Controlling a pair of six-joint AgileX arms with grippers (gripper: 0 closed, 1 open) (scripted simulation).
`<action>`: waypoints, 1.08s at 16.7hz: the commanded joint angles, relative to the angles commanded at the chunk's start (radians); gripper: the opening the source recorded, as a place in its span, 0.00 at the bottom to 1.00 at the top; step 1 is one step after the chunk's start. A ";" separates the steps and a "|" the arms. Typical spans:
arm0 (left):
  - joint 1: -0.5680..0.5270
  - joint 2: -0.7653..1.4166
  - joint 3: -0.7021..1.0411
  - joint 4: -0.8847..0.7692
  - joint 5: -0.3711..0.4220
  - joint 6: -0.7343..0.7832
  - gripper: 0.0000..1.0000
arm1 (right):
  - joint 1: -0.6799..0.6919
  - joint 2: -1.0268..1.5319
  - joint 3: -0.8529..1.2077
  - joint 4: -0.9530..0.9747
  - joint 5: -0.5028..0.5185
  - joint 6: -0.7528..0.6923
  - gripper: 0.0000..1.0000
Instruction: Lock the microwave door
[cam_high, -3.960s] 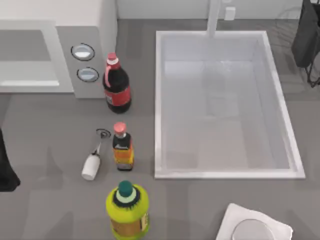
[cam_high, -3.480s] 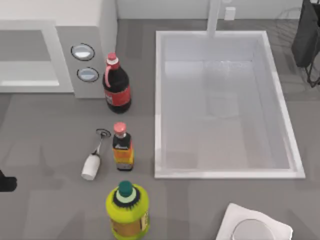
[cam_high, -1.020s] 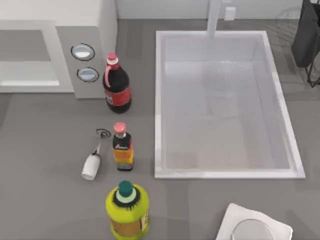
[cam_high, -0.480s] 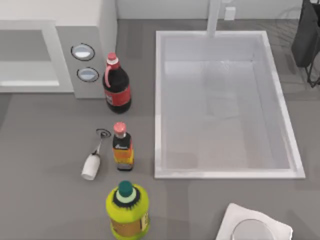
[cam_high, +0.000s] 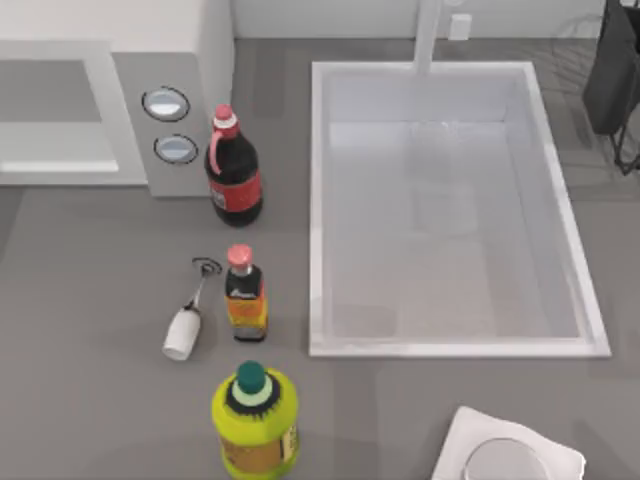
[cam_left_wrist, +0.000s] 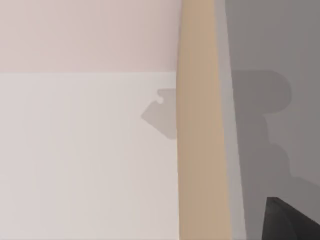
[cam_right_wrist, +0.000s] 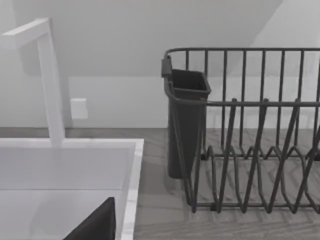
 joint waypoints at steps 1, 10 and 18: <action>0.001 0.005 -0.009 0.010 0.000 0.000 0.00 | 0.000 0.000 0.000 0.000 0.000 0.000 1.00; -0.061 -0.102 -0.127 0.069 -0.028 -0.063 0.00 | 0.000 0.000 0.000 0.000 0.000 0.000 1.00; -0.176 -0.310 -0.395 0.196 -0.084 -0.190 0.00 | 0.000 0.000 0.000 0.000 0.000 0.000 1.00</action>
